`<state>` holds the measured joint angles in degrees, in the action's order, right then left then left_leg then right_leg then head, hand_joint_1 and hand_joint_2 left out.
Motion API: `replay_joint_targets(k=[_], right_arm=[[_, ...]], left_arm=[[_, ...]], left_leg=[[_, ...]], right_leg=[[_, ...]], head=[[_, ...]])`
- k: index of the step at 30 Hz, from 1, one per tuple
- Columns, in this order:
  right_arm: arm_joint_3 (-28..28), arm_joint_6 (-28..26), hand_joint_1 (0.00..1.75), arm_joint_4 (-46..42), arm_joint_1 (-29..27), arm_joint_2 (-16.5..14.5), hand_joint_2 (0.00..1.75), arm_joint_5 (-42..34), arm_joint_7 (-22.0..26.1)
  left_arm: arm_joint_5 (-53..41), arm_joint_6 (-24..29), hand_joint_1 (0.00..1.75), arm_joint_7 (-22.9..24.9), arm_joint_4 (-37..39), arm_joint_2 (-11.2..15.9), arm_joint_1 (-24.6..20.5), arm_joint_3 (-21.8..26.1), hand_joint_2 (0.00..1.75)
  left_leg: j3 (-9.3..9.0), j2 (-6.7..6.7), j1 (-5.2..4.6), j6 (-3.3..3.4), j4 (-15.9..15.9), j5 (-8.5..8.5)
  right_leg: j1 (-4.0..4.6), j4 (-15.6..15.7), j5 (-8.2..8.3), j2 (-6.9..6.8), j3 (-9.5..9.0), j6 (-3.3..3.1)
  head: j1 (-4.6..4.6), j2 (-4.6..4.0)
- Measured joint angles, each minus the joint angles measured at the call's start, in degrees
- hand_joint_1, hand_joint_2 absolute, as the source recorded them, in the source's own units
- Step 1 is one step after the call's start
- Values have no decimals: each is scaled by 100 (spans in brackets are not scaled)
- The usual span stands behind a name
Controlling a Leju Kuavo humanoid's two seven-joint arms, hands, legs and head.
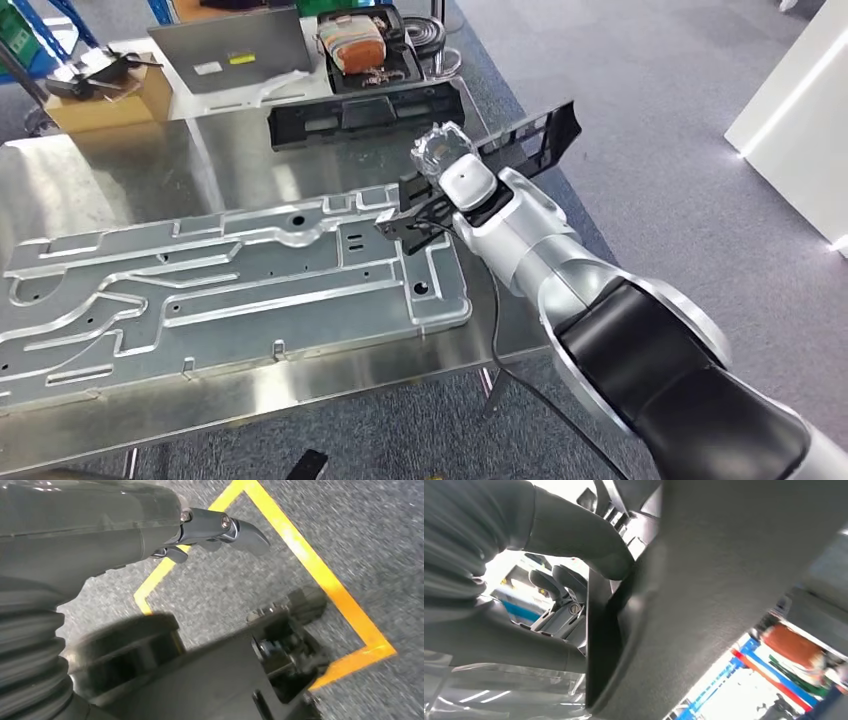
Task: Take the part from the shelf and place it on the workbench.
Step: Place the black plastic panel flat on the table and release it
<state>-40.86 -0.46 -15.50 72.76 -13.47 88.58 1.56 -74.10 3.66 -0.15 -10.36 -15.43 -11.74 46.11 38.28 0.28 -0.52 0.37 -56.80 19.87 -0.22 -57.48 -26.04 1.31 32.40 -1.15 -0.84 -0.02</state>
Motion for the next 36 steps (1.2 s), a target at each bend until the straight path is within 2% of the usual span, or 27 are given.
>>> replay_joint_targets(k=[2,4,8,13,22,33,36], right_arm=[[-65,1,175,14,-9,-75,175,1,7],[-129,-2,175,23,-21,-158,175,1,36],[-268,8,175,38,-39,-373,175,1,102],[-450,25,175,-1,-80,-528,175,-24,158],[-1048,-27,175,-186,-223,-606,175,-802,233],[-1909,-254,175,-457,-425,-634,175,-1609,416],[-2247,-463,175,-526,-468,-634,175,-1885,542]], left_arm=[[-9,1,0,1,0,2,0,19,175],[-25,7,0,4,0,-2,-4,28,175],[-28,24,0,6,0,-12,-19,49,175],[46,62,0,-27,0,-28,-15,108,175],[69,82,0,-50,0,-27,4,176,175],[-58,132,0,10,0,-30,6,198,175],[-95,134,0,37,0,-34,4,198,175]], left_leg=[[-22,-17,-3,1,30,-39],[-20,-44,0,-10,35,-61],[-8,-66,-12,41,28,-22],[-4,-78,-14,66,22,-6],[-4,-78,-17,87,16,-19],[-6,-76,-15,87,17,-22],[-6,-76,-15,86,17,-22]], right_leg=[[15,-11,-43,-1,-5,21],[20,-11,-65,-30,-16,11],[10,49,-82,-53,-41,29],[8,79,-91,-68,-58,47],[5,82,-71,-71,-59,87],[7,77,-71,-70,-57,87],[7,77,-72,-70,-57,87]], head=[[0,0],[0,0],[1,0],[1,0],[1,0],[1,0],[1,0]])
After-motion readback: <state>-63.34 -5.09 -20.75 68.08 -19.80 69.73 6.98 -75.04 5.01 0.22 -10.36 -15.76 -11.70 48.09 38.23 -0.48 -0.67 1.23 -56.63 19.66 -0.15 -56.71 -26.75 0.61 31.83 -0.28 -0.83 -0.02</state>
